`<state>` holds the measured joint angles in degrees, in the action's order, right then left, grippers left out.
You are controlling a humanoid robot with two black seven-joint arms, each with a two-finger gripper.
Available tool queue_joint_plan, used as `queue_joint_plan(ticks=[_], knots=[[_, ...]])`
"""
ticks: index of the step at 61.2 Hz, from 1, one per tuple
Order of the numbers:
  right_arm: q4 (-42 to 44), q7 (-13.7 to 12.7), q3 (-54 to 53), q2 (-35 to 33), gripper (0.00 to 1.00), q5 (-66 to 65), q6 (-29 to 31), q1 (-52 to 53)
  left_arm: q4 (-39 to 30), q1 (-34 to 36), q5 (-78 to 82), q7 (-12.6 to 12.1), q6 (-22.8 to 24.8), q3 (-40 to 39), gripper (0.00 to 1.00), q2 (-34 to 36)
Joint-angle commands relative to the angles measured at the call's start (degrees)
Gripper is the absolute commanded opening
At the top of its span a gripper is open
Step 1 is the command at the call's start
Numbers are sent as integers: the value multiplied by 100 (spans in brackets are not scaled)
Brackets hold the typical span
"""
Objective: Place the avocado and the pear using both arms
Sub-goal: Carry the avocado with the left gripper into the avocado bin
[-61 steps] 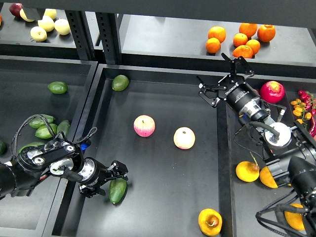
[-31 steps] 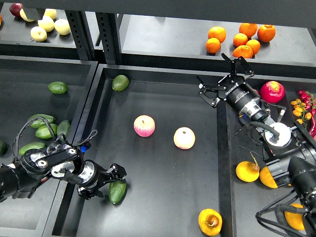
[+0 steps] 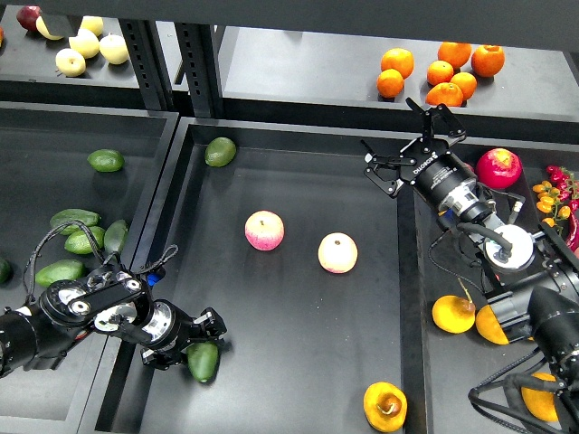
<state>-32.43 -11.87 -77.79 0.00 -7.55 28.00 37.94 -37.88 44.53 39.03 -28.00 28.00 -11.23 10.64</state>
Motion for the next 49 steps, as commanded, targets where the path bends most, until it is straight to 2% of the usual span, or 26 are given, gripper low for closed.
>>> queue_joint_plan(ticks=[1, 13, 36, 49], knots=[[0, 0, 0, 0, 100, -1, 0, -15, -9, 30, -1, 0, 0, -55, 46, 8], [-9, 0, 0, 0, 100, -1, 0, -32, -26, 83, -10, 0, 0, -292, 40, 87], [-17, 0, 9, 0, 100, -1, 0, -67, -141, 741, -106, 0, 0, -363, 40, 1238], [-26, 0, 18, 0, 100, -1, 0, -67, -158, 821, -317, 0, 0, -407, 41, 1827]])
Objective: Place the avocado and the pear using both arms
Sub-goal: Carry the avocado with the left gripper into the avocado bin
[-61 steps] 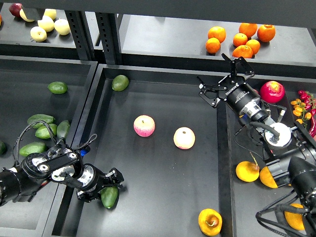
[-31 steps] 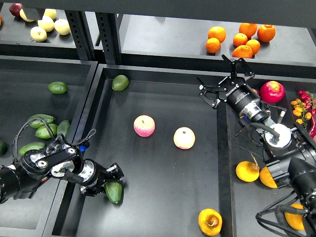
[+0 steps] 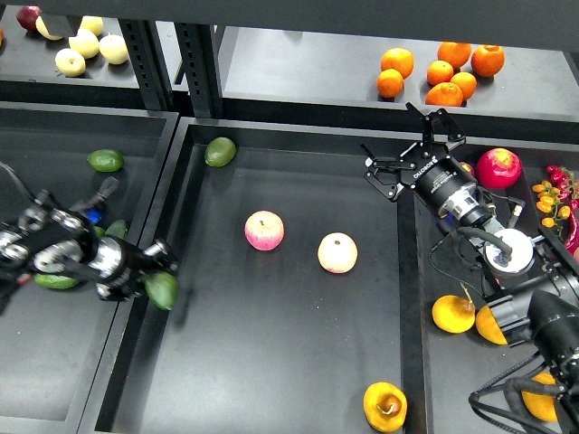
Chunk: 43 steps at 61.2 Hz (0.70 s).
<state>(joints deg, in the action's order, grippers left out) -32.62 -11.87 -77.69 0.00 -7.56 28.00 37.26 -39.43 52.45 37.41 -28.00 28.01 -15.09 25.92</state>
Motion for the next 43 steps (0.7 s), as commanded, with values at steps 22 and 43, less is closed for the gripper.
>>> queue_joint_plan(ticks=[22, 43], knots=[[1, 0, 17, 0, 100, 0, 0, 1, 111, -33, -278, 0, -1, -12, 42, 1248], [-16, 0, 26, 0, 100, 0, 0, 1, 717, -95, -463, 0, -1, 67, 43, 1319]])
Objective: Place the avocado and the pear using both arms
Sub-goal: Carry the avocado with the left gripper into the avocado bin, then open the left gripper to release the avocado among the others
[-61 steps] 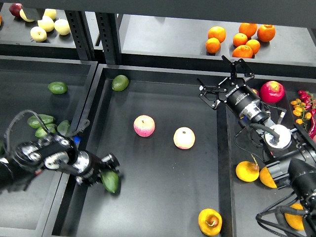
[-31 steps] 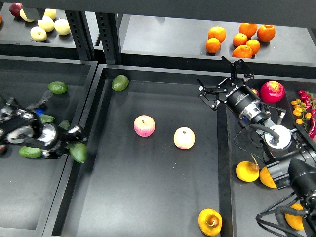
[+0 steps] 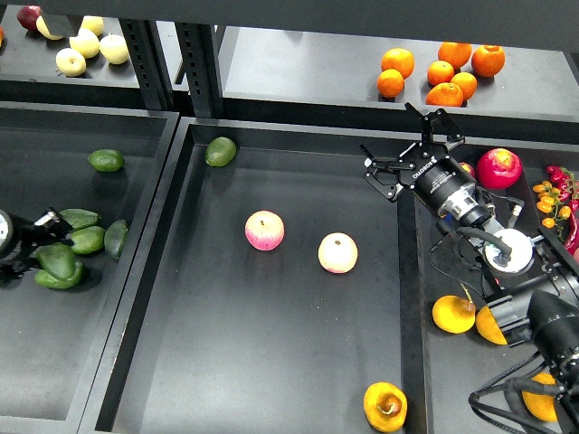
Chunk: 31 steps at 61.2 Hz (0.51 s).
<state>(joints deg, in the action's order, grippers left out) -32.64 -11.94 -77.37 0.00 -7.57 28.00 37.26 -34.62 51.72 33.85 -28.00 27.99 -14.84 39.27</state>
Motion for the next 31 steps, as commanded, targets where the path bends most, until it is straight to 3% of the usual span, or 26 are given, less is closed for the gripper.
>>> queue_joint_plan(ticks=[1, 31], knots=[[-15, 7, 3, 0, 100, 1, 0, 1, 280, -21, -115, 0, 1, 51, 43, -16], [-15, -2, 29, 0, 100, 1, 0, 1, 886, -434, -239, 0, 1, -2, 45, -112]])
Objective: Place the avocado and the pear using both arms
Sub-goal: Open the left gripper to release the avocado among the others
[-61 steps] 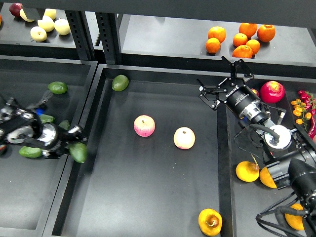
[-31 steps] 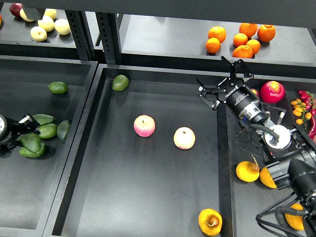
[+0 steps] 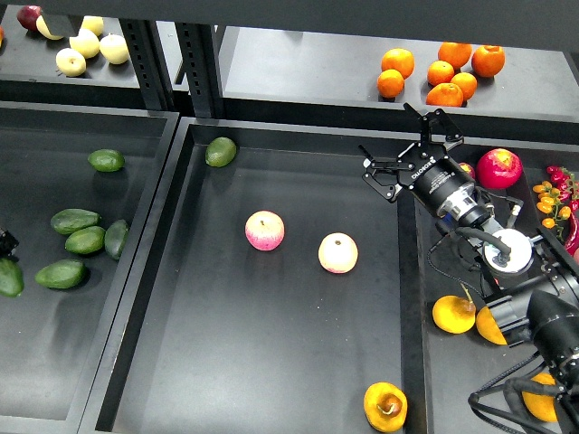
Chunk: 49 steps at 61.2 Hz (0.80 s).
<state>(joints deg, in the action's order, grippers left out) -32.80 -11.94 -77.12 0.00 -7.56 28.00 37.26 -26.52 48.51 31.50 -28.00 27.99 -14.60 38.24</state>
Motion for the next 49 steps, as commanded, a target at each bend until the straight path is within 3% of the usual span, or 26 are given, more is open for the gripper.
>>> queue_joint_plan(ticks=[1, 49], knots=[[1, -1, 4, 0, 100, 0, 0, 1, 86, -131, -3, 0, 1, -34, 45, -9], [-7, -1, 4, 0, 100, 0, 0, 1, 613, -403, -12, 0, 1, -69, 47, -475]])
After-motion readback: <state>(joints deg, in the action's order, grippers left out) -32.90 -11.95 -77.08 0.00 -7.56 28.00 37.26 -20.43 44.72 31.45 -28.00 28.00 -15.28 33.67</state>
